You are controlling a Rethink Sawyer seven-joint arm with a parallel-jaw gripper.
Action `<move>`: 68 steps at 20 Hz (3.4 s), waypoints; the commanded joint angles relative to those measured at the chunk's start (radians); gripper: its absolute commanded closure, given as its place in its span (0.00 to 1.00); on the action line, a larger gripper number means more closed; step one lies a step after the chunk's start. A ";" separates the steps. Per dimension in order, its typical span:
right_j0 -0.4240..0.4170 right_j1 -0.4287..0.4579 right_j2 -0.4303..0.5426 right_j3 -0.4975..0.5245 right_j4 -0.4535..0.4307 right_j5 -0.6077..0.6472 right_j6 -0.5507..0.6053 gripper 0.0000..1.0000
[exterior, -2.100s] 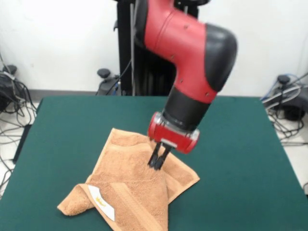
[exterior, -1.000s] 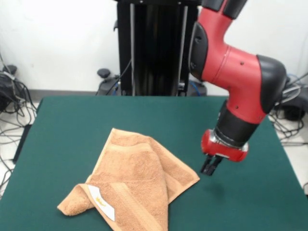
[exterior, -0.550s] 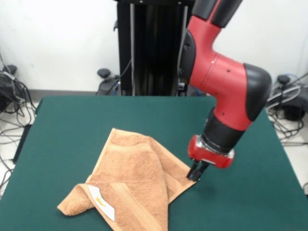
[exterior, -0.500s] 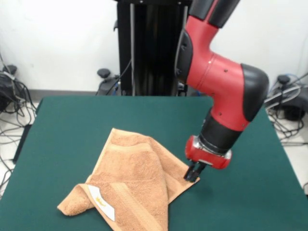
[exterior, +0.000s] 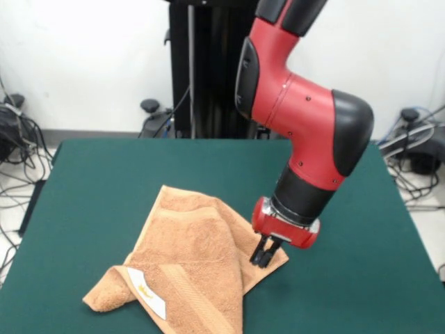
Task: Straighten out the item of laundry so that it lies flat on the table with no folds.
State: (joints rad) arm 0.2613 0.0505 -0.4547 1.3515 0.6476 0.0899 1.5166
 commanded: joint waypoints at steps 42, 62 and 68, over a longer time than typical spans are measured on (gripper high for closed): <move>0.037 0.232 -0.109 -0.235 0.100 0.331 0.431 1.00; 0.074 0.114 -0.036 -0.151 0.102 0.433 0.548 1.00; 0.070 -0.077 0.057 0.057 0.092 0.445 0.487 1.00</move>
State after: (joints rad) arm 0.3178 0.1480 -0.6063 1.2231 0.7158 0.4119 1.7941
